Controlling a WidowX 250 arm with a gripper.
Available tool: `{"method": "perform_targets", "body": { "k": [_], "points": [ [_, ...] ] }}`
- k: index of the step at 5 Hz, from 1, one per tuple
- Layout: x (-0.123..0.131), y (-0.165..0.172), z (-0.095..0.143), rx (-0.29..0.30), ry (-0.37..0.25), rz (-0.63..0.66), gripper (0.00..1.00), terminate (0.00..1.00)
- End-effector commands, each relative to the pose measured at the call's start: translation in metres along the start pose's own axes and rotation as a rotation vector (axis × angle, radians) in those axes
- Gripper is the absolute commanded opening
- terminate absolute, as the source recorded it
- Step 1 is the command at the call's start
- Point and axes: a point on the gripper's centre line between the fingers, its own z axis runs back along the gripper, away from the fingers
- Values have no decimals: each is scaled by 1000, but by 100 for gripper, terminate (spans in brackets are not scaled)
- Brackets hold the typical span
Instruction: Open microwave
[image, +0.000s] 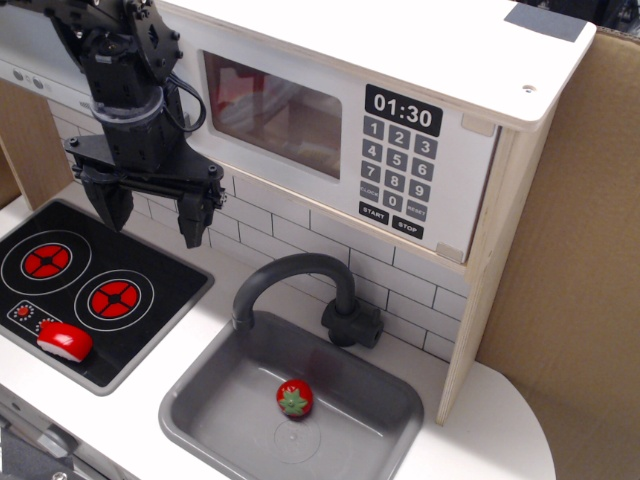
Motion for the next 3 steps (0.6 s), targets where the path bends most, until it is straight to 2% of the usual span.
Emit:
{"method": "perform_targets", "body": {
  "k": [1,3],
  "points": [
    [0,0,0,0,0,0,100,0],
    [48,30,35,-36,-84,-45,100,0]
  ]
}}
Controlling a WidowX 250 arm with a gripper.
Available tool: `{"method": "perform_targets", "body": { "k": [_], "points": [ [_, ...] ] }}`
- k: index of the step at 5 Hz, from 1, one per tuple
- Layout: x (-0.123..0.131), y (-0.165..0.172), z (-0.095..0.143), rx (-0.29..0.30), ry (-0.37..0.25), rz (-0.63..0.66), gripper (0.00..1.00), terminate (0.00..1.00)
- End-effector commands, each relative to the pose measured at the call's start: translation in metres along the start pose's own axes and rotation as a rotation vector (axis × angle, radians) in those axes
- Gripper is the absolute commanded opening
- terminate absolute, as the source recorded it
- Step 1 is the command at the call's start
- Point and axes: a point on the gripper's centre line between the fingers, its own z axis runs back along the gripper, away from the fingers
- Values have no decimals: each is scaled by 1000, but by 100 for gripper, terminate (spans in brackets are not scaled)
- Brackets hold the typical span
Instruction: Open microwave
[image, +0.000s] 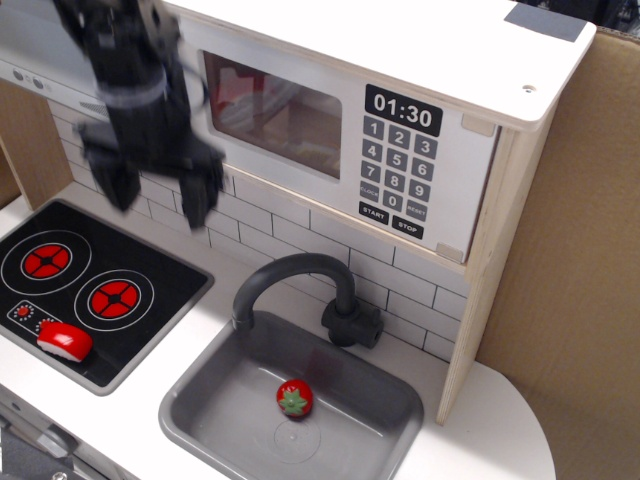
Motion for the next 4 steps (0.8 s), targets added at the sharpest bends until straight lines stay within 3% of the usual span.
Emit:
{"method": "perform_targets", "body": {
  "k": [1,3,4],
  "points": [
    [45,27,40,-21,-111,-19,100,0],
    [63,31,40,23,-142,-49,100,0],
    [71,30,40,12,-143,-73,100,0]
  ]
}}
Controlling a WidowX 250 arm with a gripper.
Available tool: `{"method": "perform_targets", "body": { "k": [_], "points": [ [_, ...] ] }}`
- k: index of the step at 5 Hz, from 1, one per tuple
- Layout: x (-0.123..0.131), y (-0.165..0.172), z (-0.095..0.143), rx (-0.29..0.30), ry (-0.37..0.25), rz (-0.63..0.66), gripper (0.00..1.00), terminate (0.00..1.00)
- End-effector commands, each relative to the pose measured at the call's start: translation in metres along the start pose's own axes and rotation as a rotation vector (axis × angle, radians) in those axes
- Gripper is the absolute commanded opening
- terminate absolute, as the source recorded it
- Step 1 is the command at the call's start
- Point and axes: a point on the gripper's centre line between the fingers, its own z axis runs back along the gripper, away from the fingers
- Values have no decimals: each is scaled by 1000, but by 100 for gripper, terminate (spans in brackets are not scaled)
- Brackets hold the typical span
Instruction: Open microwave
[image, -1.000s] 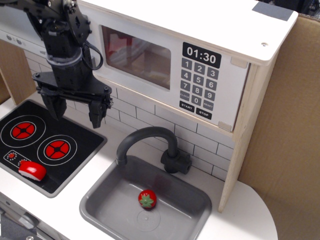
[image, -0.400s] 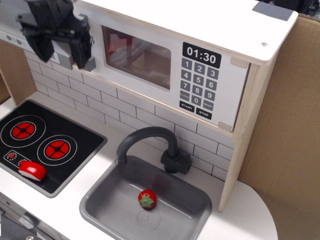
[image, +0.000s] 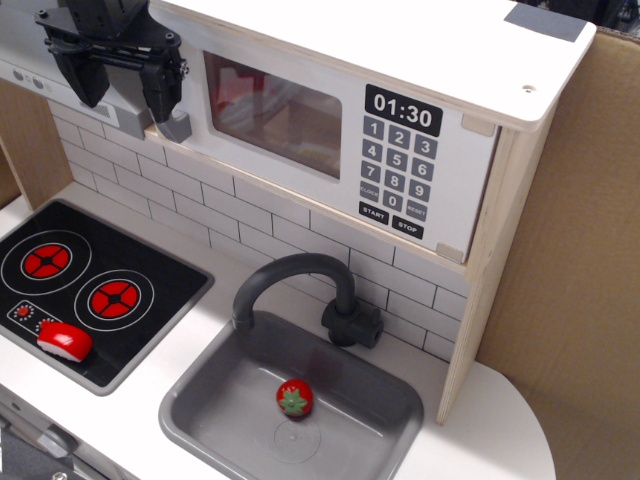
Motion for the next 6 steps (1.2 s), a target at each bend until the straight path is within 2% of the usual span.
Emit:
{"method": "perform_targets", "body": {
  "k": [1,2,3,5,6],
  "points": [
    [26,0,12,-24,-53,-63,100,0],
    [32,-3,11,-43,-54,-98,100,0],
    [33,-2,11,-72,-50,-164,0,0],
    [34,-2,11,-81,-72,-204,0,0],
    [27,0,14,-102,-73,-212,0,0]
  ]
}}
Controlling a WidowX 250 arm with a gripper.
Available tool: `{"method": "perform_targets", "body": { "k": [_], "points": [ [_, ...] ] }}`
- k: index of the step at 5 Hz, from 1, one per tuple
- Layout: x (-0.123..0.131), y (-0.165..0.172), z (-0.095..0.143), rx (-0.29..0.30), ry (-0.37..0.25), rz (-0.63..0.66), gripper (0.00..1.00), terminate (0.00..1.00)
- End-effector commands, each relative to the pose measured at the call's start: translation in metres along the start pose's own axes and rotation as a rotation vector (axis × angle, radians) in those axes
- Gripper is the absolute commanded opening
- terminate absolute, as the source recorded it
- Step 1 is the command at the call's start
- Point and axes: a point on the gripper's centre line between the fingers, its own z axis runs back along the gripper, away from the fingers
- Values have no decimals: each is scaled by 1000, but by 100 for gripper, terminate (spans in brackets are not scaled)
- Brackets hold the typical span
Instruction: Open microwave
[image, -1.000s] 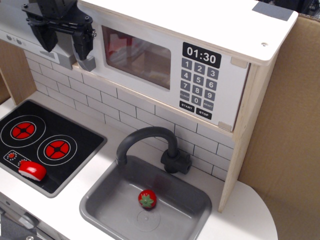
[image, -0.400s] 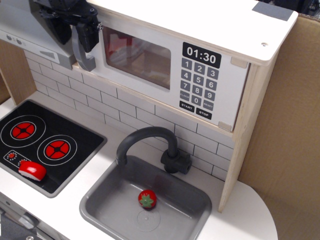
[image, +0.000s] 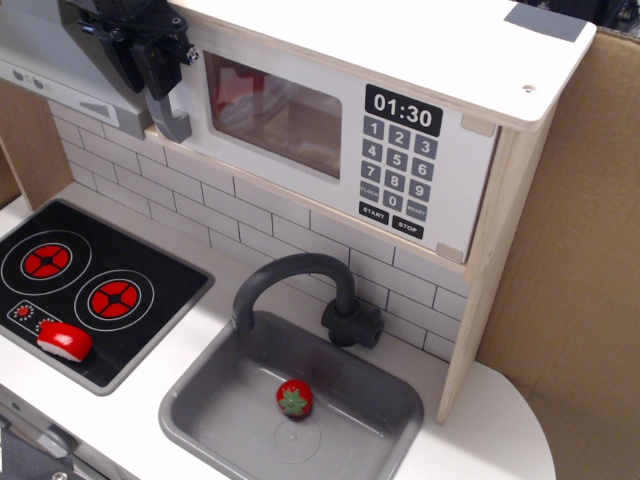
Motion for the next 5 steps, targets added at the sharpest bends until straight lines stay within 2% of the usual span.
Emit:
{"method": "perform_targets", "body": {
  "k": [1,3,4,5],
  "points": [
    [-10,1,24,2,-54,-29,0,0],
    [-44,-8,34,-5,-46,-65,0,0],
    [-66,-23,52,-79,34,6,100,0],
    [-81,-40,87,-177,117,7,100,0]
  ]
}}
